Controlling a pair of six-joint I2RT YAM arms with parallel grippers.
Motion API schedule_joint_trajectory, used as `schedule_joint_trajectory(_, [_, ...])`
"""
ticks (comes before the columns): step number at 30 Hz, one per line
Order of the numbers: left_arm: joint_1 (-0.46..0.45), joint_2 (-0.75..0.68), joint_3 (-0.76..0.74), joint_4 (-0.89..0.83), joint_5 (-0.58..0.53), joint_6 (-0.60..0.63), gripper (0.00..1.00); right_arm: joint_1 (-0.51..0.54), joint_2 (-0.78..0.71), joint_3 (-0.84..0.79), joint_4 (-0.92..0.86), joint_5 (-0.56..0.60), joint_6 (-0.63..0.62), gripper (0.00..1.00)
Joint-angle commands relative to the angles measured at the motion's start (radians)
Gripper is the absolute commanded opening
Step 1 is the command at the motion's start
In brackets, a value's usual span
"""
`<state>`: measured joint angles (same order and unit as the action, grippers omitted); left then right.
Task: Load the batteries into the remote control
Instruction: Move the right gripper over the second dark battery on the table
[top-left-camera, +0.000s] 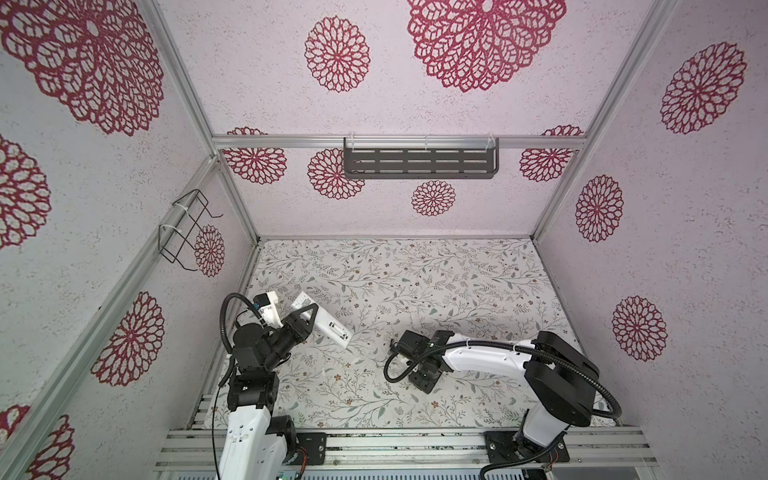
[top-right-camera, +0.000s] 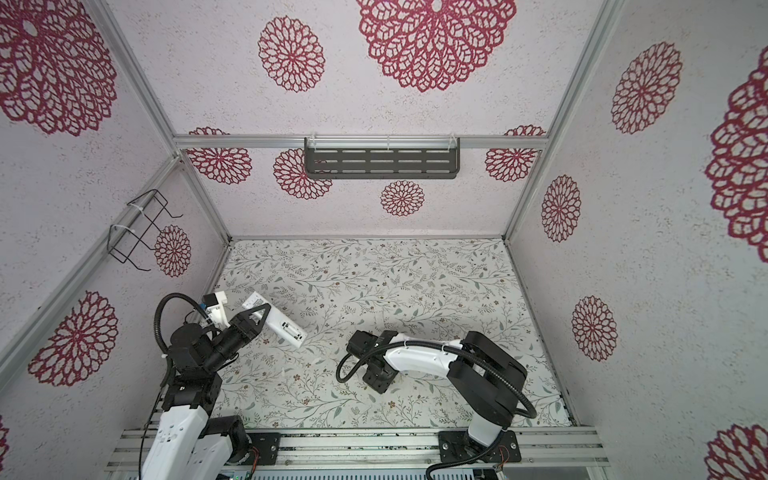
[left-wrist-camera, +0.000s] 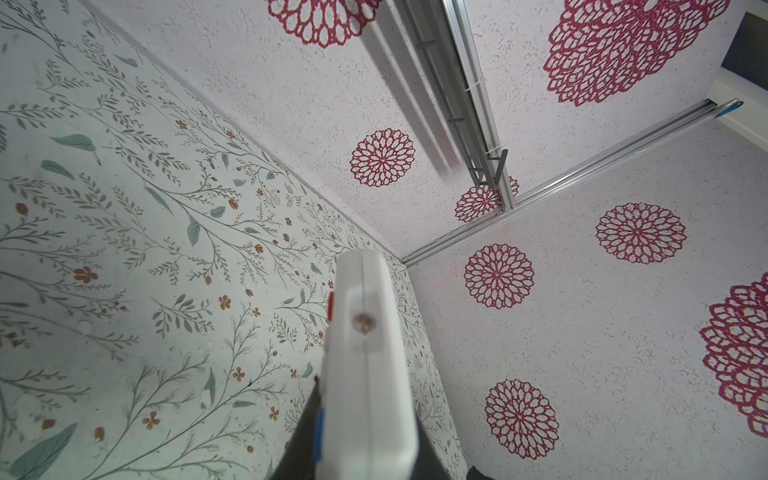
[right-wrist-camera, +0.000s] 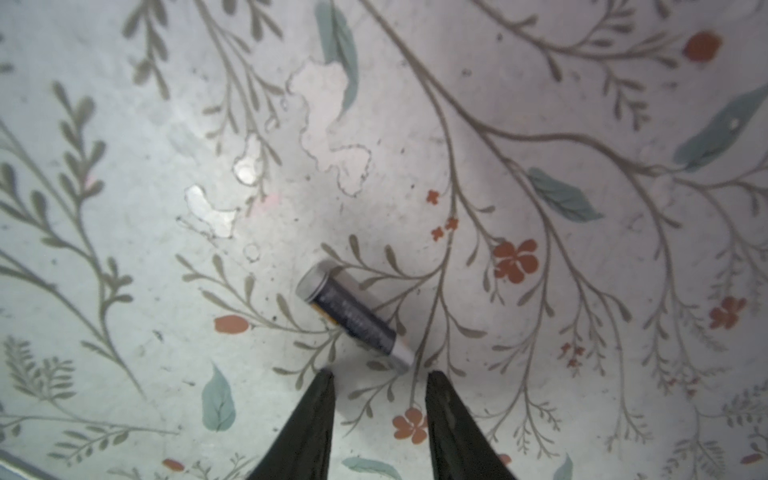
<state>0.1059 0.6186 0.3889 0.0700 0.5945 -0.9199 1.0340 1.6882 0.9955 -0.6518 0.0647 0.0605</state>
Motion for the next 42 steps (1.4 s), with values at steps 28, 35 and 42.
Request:
schedule_joint_trajectory(28, [0.009, -0.007, -0.002, 0.060, 0.014, -0.003, 0.13, -0.169, 0.147, 0.161, 0.134, -0.068, -0.318, 0.62])
schedule_joint_trajectory(35, [0.015, 0.002, -0.006, 0.080, 0.025, -0.012, 0.13, -0.178, 0.254, 0.276, 0.156, -0.112, -0.400, 0.46])
schedule_joint_trajectory(42, [0.020, -0.020, -0.013, 0.077, 0.027, -0.017, 0.13, -0.192, 0.295, 0.302, 0.147, -0.108, -0.412, 0.38])
